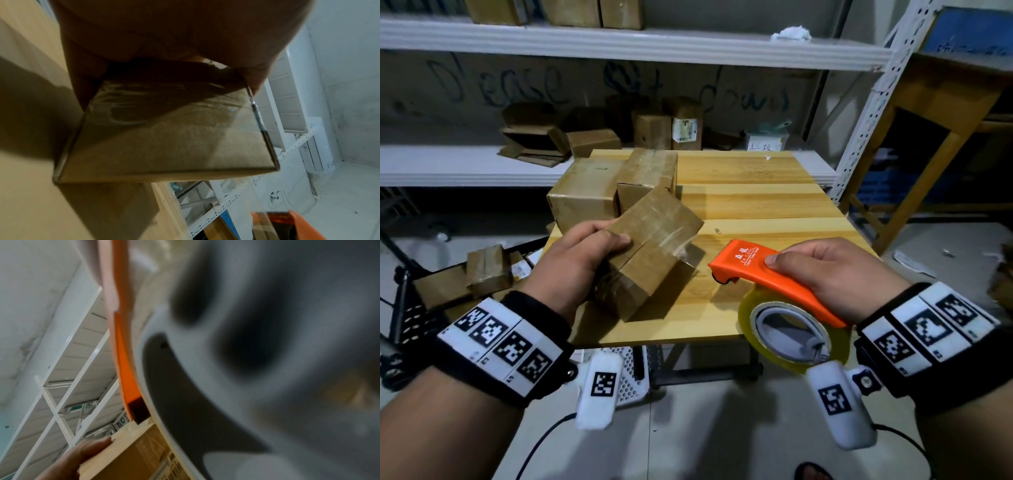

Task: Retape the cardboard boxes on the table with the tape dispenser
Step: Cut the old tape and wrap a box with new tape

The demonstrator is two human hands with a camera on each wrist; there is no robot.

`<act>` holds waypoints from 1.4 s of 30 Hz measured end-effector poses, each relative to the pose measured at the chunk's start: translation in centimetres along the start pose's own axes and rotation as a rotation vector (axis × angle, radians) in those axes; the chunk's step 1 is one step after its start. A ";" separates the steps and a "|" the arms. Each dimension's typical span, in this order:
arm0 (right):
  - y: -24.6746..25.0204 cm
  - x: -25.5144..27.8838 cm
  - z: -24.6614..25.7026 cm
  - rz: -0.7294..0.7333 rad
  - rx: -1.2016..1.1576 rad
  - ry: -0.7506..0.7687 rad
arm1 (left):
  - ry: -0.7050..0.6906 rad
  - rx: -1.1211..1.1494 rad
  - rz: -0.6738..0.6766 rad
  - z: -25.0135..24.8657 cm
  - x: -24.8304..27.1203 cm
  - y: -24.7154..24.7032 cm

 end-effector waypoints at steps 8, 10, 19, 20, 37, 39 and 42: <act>-0.5 -0.2 -0.1 0.007 -0.035 -0.012 | -0.013 -0.052 -0.011 -0.3 -0.2 0.4; -0.7 -0.3 0.1 -0.001 -0.037 0.000 | 0.029 -0.051 -0.071 -0.1 -0.8 0.8; -2.3 -0.8 0.9 0.006 -0.039 0.042 | -0.011 -0.087 -0.140 0.0 0.2 1.8; -2.4 -0.8 1.0 0.009 -0.038 0.043 | -0.081 -0.141 -0.171 -0.6 0.2 2.4; -2.4 -0.6 1.3 0.004 -0.019 0.057 | -0.359 -0.862 -0.083 -2.9 2.6 -0.4; -2.5 -0.6 1.3 0.007 -0.027 0.058 | -0.364 -0.843 -0.099 -2.8 2.5 -0.3; -2.6 -0.7 1.3 0.001 -0.049 0.063 | -0.364 -0.820 -0.147 -3.0 2.2 0.1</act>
Point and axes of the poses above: each hand's wrist, its own x-axis away from the middle knuckle, its own y-axis out of the back of the hand, z = x × y, the point moved 10 cm from there along -x, towards the middle knuckle, and after that the axes turned 7 degrees about y, right-handed, at the moved point
